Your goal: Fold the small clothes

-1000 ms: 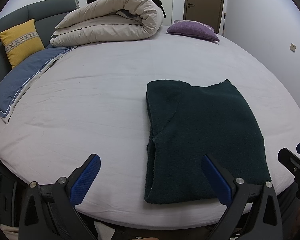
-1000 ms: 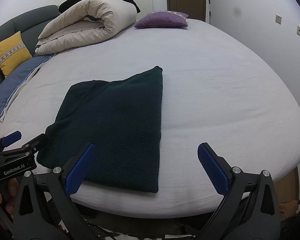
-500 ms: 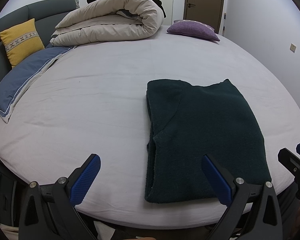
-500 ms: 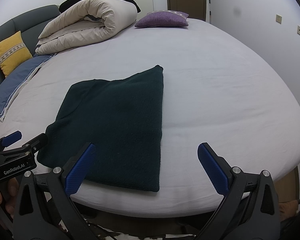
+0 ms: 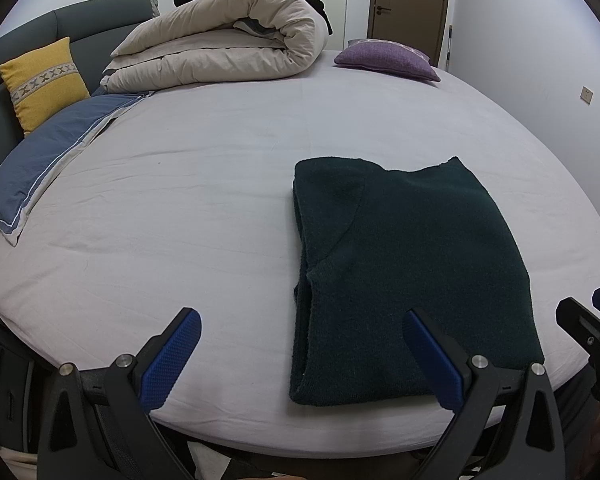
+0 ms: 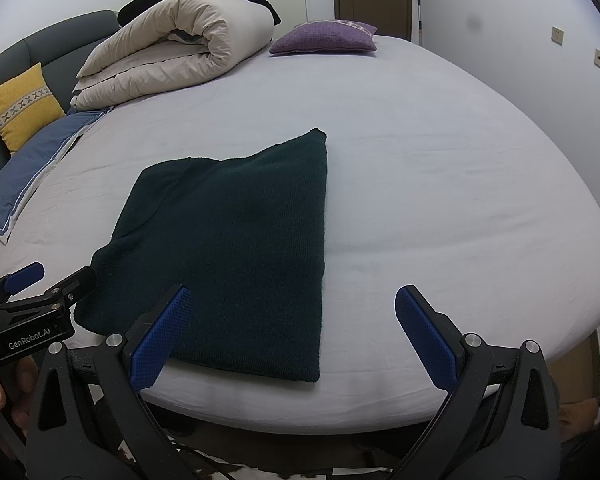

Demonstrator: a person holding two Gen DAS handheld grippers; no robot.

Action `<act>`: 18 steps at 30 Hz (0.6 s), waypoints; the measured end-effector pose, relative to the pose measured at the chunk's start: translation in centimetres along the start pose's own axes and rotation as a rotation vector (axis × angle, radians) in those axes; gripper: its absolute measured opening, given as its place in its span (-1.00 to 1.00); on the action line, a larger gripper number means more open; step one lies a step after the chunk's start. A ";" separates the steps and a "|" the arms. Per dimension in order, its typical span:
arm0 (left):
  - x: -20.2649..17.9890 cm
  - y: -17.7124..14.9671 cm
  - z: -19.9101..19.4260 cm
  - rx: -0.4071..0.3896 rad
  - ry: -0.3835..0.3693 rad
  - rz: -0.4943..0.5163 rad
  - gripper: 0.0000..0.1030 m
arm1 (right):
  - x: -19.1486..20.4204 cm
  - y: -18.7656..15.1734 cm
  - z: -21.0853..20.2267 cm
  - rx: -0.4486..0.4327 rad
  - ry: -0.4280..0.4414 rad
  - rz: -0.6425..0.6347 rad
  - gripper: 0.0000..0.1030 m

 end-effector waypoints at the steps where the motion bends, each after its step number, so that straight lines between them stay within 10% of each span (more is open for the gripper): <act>1: -0.1 0.0 0.1 0.000 0.001 0.001 1.00 | 0.0 0.0 0.0 0.000 0.001 0.000 1.00; 18: 0.3 -0.4 0.0 -0.002 0.014 0.005 1.00 | 0.1 -0.4 0.3 0.005 0.005 0.004 1.00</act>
Point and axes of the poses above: each gripper's, at about its wrist camera, not at the fingertips, and z roughly the way its jaws point, x to its left, y to its top, the point moved 9 cm from there along z, roughly the way its jaws point, and after that the axes turned 10 degrees about -y, right-handed, at the moved point
